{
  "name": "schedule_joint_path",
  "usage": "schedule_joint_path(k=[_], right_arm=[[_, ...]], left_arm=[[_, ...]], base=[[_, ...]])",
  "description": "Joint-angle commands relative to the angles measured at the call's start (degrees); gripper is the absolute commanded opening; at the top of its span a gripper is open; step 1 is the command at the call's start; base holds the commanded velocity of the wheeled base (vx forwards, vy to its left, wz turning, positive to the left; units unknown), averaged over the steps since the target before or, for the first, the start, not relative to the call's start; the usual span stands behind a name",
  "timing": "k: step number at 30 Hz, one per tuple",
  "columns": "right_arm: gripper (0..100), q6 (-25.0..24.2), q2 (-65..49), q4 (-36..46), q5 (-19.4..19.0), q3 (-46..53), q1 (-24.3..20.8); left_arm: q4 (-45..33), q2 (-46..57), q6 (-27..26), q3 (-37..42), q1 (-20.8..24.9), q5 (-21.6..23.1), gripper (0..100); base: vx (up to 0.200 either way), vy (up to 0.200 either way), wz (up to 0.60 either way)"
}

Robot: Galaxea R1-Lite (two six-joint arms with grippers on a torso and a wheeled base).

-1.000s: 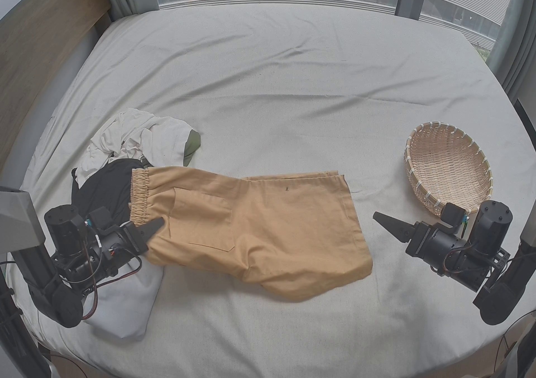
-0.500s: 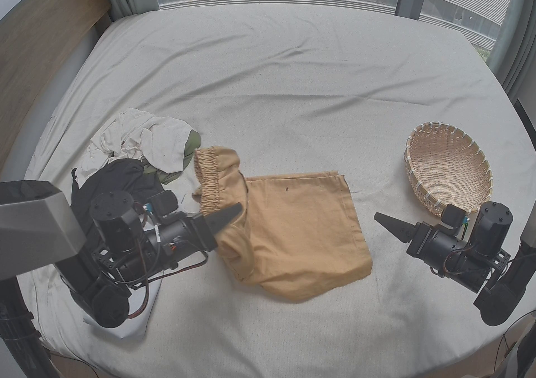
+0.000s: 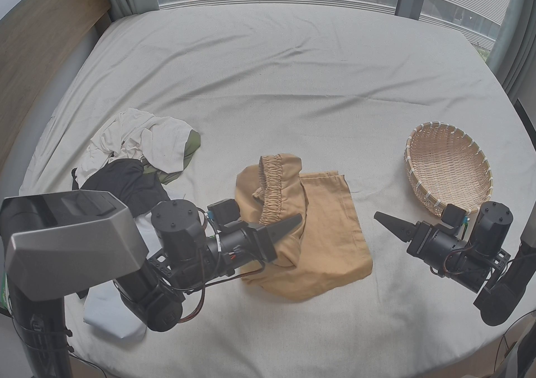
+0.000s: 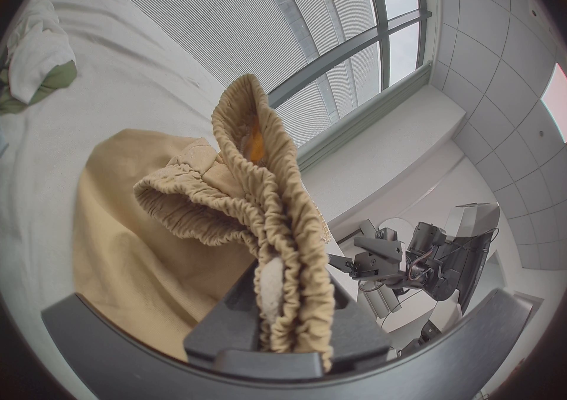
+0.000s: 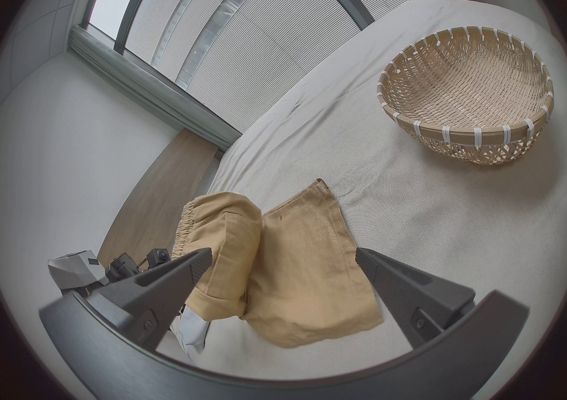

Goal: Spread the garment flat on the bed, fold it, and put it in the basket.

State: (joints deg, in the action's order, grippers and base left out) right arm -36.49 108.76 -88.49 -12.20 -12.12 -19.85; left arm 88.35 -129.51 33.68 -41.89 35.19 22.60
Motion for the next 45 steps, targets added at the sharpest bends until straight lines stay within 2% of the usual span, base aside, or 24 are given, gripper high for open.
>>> schedule_joint_path(k=[1, 15, 16, 30, 36, 45], right_arm=[[100, 0.0, 0.0, 0.0, 0.0, 0.1, 0.0], [100, -0.1, 0.0, 0.0, 0.0, 0.2, -0.1], [100, -0.1, 0.0, 0.0, 0.0, 0.2, -0.1], [100, -0.1, 0.1, 0.0, 0.0, 0.7, -0.1], [100, -0.1, 0.0, 0.0, 0.1, 1.4, -0.1], [100, -0.1, -0.1, 0.0, 0.1, 2.3, 0.0]], left_arm=[[0.1, -4.1, 0.1, -3.5, 1.2, -0.2, 0], [-0.5, -4.9, 0.2, -5.7, 1.1, -0.4, 0], [-0.5, -4.9, 0.2, -5.7, 1.1, -0.3, 100], [0.1, -3.8, 0.5, -4.0, 1.2, -0.7, 100], [-1.9, -4.2, 0.5, -6.7, 5.3, -1.5, 100], [-1.9, -4.4, 0.2, -6.7, 4.7, -1.9, 100]], base=[[0.000, 0.000, 0.00], [0.000, 0.000, 0.00], [0.000, 0.000, 0.00], [0.000, 0.000, 0.00], [0.000, 0.000, 0.00], [0.000, 0.000, 0.00]])
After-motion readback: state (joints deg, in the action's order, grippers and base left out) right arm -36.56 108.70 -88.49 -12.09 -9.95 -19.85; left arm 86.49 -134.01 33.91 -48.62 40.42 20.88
